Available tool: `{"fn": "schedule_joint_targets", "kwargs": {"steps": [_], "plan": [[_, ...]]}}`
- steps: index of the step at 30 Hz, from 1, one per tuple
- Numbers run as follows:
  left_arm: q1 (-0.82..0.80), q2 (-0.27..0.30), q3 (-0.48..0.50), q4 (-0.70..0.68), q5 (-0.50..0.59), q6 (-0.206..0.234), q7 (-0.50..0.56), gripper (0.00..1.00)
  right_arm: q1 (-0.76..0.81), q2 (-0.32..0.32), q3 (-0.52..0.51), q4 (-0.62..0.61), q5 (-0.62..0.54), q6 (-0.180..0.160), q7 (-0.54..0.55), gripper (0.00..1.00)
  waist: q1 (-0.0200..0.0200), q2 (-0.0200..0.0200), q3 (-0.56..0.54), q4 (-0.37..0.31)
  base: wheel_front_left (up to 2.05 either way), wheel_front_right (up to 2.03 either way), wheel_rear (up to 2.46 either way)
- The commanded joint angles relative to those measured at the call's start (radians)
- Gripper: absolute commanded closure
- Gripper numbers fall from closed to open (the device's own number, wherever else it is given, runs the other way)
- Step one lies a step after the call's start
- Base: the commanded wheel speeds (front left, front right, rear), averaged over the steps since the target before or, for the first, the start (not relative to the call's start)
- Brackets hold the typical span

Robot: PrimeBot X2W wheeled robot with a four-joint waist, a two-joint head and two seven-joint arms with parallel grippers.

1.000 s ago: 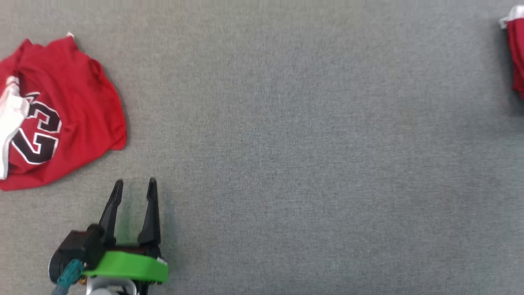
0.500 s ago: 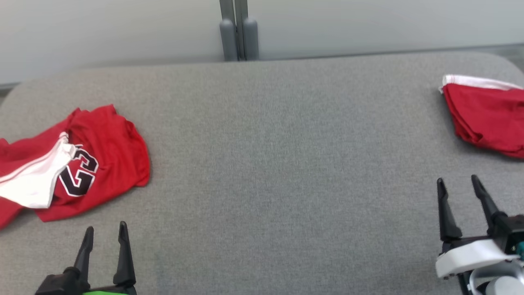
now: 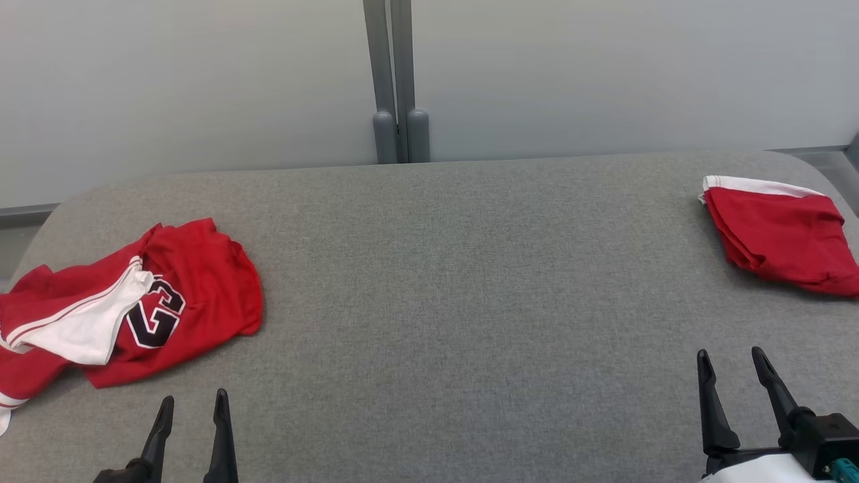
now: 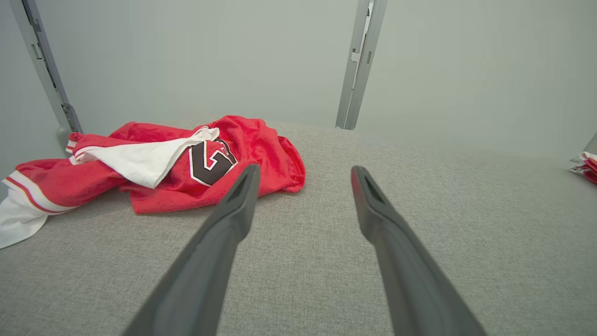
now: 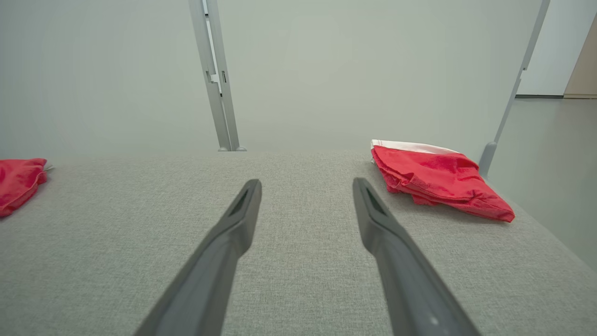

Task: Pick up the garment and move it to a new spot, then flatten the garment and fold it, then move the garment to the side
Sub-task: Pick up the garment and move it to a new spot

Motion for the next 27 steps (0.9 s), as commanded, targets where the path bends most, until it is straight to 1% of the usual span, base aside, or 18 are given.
{"fn": "schedule_joint_targets", "kwargs": {"steps": [1, 5, 9, 13, 19, 20, 21, 23, 27], "plan": [[0.006, 0.006, -0.001, 0.001, 0.003, 0.0, 0.0, 0.0, 0.0, 0.0, -0.001, -0.004, 0.011, -0.001, -0.003, 0.0, 0.0001, 0.0, 0.004, -0.005, 0.0, 0.0, 0.0], [-0.006, 0.009, -0.007, 0.004, 0.001, 0.0, 0.0, 0.0, -0.007, 0.0, -0.011, -0.006, 0.005, -0.001, -0.003, 0.0, 0.0001, 0.0, 0.009, -0.002, 0.0, 0.0, 0.0], [-0.021, 0.008, -0.013, 0.003, -0.003, 0.0, 0.0, 0.0, 0.006, 0.001, -0.002, -0.015, 0.013, -0.001, -0.003, 0.0, 0.0001, 0.0, 0.014, 0.043, 0.0, 0.0, 0.0], [-0.03, 0.005, -0.022, 0.008, -0.006, 0.0, 0.0, 0.0, 0.016, 0.0, 0.024, -0.018, 0.028, -0.001, -0.003, 0.0, 0.0001, 0.0, 0.013, 0.145, 0.0, 0.0, 0.0], [0.007, 0.002, -0.013, 0.014, 0.002, 0.0, 0.0, 0.0, -0.012, 0.0, 0.083, -0.006, 0.047, -0.001, -0.003, 0.0, 0.0001, 0.0, 0.001, 0.343, 0.0, 0.0, 0.0], [0.016, 0.004, -0.004, 0.012, 0.005, 0.0, 0.0, 0.0, -0.021, 0.0, 0.102, -0.001, 0.05, -0.001, -0.003, 0.0, 0.0001, 0.0, -0.001, 0.4, 0.0, 0.0, 0.0], [0.021, 0.006, 0.001, 0.012, 0.007, 0.0, 0.0, 0.0, -0.026, 0.0, 0.106, 0.003, 0.054, -0.001, -0.003, 0.0, 0.0001, 0.0, -0.003, 0.426, 0.0, 0.0, 0.0], [0.028, 0.005, 0.008, 0.005, 0.01, 0.0, 0.0, 0.0, -0.029, 0.0, 0.116, 0.008, 0.062, -0.001, -0.003, 0.0, 0.0001, 0.0, -0.004, 0.46, 0.0, 0.0, 0.0], [0.03, 0.002, 0.022, -0.012, 0.003, 0.0, 0.0, 0.0, -0.039, -0.001, 0.135, 0.02, 0.065, -0.001, -0.003, 0.0, 0.0001, 0.0, 0.008, 0.472, 0.0, 0.0, 0.0]]}}
